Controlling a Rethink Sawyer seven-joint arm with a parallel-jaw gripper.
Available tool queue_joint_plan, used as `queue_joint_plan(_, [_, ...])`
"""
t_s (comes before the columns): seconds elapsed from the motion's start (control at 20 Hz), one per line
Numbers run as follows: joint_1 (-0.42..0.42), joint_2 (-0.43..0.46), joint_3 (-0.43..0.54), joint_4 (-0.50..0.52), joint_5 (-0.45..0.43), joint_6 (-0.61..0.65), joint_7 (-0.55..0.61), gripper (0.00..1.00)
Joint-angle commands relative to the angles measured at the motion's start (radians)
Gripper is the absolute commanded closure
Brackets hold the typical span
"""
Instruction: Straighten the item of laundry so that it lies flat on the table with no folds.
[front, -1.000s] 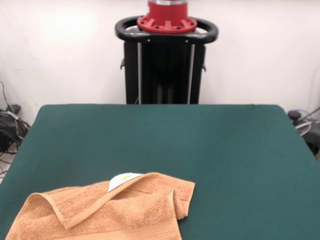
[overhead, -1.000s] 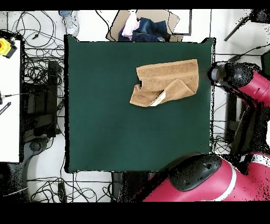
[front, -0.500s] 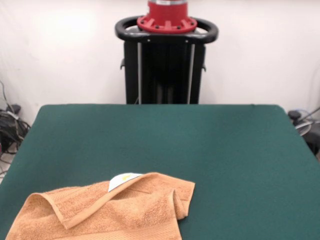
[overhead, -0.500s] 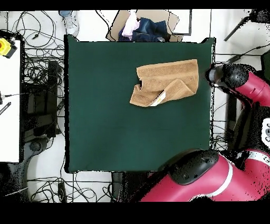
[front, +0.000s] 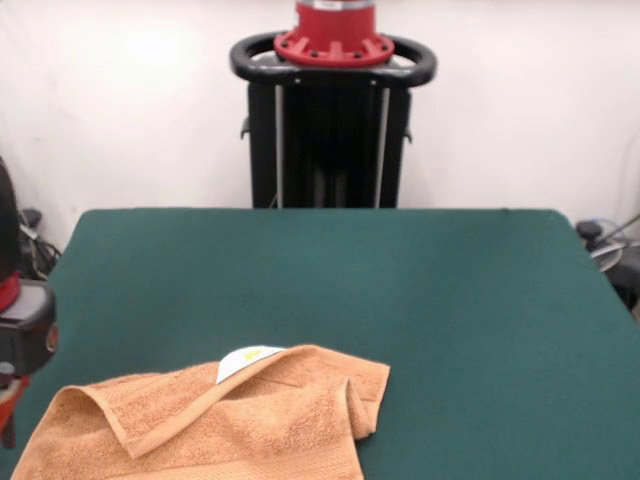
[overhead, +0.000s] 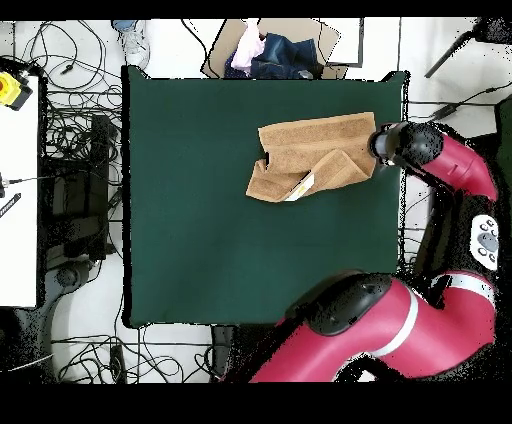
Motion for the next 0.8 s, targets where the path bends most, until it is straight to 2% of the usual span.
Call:
queue_joint_plan(0.05, [0.053,0.078,-0.016,0.024,0.044,-0.058,0.221,0.0])
queue_joint_plan(0.4, [0.073,0.084,-0.014,0.034,0.084,-0.075,0.258,0.0])
queue_joint_plan(0.8, [0.066,0.094,-0.005,0.051,0.134,-0.104,0.223,0.0])
